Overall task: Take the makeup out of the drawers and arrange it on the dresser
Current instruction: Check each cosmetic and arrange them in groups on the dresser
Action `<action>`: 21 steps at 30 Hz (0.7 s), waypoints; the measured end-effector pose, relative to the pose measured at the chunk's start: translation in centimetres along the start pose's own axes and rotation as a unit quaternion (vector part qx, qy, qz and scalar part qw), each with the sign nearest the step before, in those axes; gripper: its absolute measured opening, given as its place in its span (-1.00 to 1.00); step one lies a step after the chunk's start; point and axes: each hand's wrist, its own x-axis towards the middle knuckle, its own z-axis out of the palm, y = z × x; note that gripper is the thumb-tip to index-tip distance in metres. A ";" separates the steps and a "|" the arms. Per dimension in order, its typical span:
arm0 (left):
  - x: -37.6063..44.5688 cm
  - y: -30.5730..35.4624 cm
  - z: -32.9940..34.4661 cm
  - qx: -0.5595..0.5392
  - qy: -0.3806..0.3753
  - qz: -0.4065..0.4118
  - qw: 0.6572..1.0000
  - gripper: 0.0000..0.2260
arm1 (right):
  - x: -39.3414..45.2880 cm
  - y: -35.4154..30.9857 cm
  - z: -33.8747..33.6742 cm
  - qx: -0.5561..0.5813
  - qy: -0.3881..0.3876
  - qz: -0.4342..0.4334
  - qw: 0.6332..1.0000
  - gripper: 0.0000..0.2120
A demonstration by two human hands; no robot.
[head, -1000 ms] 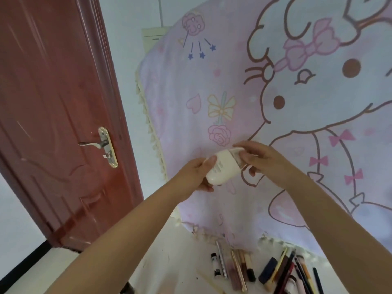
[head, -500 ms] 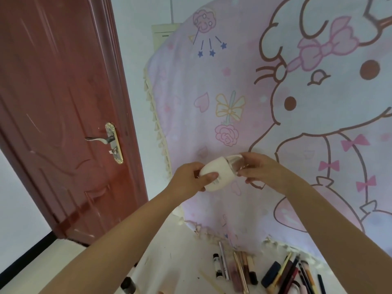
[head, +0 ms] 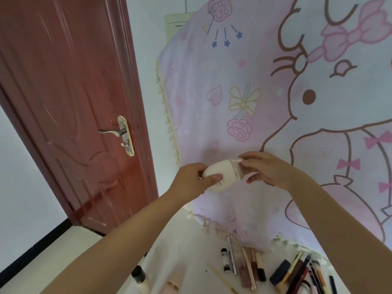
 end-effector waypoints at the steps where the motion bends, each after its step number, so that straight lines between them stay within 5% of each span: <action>1: -0.1 -0.2 0.0 -0.018 -0.009 -0.015 1.000 -0.82 | 0.1 0.3 0.0 0.007 -0.007 -0.002 1.000 -0.85; 7: -2.1 -2.5 1.1 -0.144 -0.040 -0.107 0.983 -0.88 | -0.2 2.7 1.6 -0.024 -0.050 -0.007 0.998 -0.88; 12: -6.4 -6.8 3.5 -0.220 -0.065 -0.226 0.947 -0.84 | -0.6 8.0 5.1 0.003 -0.095 0.079 0.992 -0.89; 21: -17.3 -15.5 10.0 -0.288 -0.049 -0.474 0.831 -0.83 | -2.4 20.7 14.4 -0.100 -0.217 0.271 0.933 -0.84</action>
